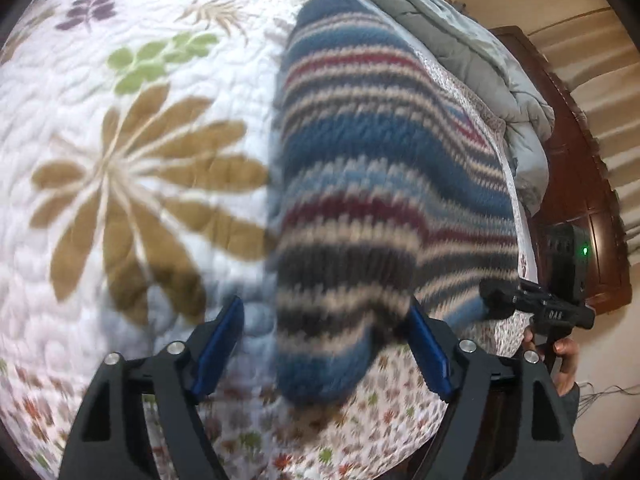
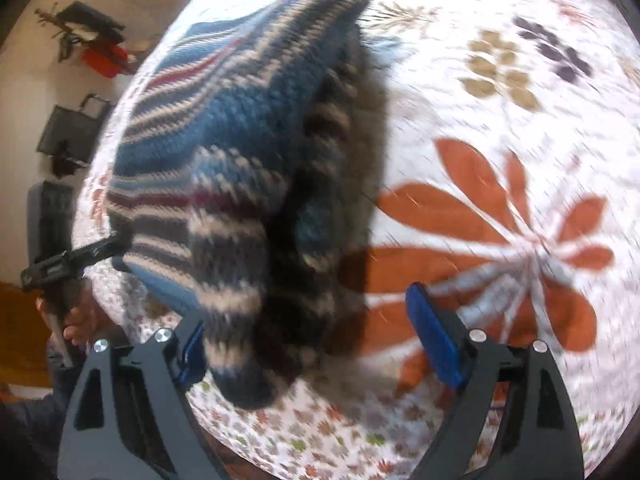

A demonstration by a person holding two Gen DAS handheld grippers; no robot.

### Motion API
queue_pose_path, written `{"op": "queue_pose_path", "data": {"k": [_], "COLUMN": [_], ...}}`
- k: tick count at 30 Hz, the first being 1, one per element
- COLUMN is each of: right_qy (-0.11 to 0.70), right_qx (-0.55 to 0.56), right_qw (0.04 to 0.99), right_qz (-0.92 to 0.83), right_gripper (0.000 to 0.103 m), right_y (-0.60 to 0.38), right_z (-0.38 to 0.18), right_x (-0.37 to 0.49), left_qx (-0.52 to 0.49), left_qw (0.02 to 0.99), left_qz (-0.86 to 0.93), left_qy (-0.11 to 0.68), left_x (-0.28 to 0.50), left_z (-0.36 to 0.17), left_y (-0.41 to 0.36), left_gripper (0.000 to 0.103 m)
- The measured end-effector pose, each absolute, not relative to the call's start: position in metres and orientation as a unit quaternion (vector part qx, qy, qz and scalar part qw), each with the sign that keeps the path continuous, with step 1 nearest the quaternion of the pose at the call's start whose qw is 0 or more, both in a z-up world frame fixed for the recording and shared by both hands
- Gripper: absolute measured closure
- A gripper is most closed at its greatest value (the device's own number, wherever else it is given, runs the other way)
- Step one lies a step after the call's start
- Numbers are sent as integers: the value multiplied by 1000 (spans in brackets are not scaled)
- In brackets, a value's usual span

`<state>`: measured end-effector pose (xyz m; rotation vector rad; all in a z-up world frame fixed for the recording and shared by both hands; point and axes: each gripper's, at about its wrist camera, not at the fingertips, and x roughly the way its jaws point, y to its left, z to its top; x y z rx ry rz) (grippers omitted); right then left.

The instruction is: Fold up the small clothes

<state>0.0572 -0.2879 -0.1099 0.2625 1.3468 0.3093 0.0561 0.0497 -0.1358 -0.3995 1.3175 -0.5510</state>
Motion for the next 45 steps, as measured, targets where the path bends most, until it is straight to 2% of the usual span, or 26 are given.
{"op": "queue_pose_path", "data": {"k": [3, 6, 8, 12, 14, 16, 27, 37, 45], "right_qy": [626, 624, 608, 574, 561, 555, 528, 515, 523], "right_qx": [131, 120, 85, 31, 27, 25, 53, 67, 62], "right_qw": [759, 765, 785, 818, 828, 831, 848, 854, 850], "right_qz": [124, 105, 76, 27, 17, 4, 3, -9, -13], "right_gripper": [17, 22, 22, 11, 10, 8, 8, 7, 7], "right_y": [-292, -283, -264, -241, -230, -219, -199, -195, -189], "right_z": [-120, -106, -84, -47, -35, -28, 6, 14, 5], "right_x": [66, 59, 57, 39, 29, 25, -24, -30, -29], "left_qx": [-185, -172, -128, -50, -57, -66, -19, 20, 32], "left_qw": [734, 747, 780, 831, 836, 836, 856, 875, 874], "left_qz": [-238, -213, -170, -94, -88, -77, -47, -37, -38], "left_qy": [608, 605, 588, 545, 539, 539, 515, 482, 484], "left_x": [55, 50, 41, 24, 17, 13, -16, -27, -27], "left_z": [-134, -116, -92, -52, -42, -35, -7, 15, 10], "left_y": [48, 44, 40, 27, 31, 31, 22, 10, 4], "left_gripper": [23, 25, 26, 18, 12, 12, 9, 7, 6]}}
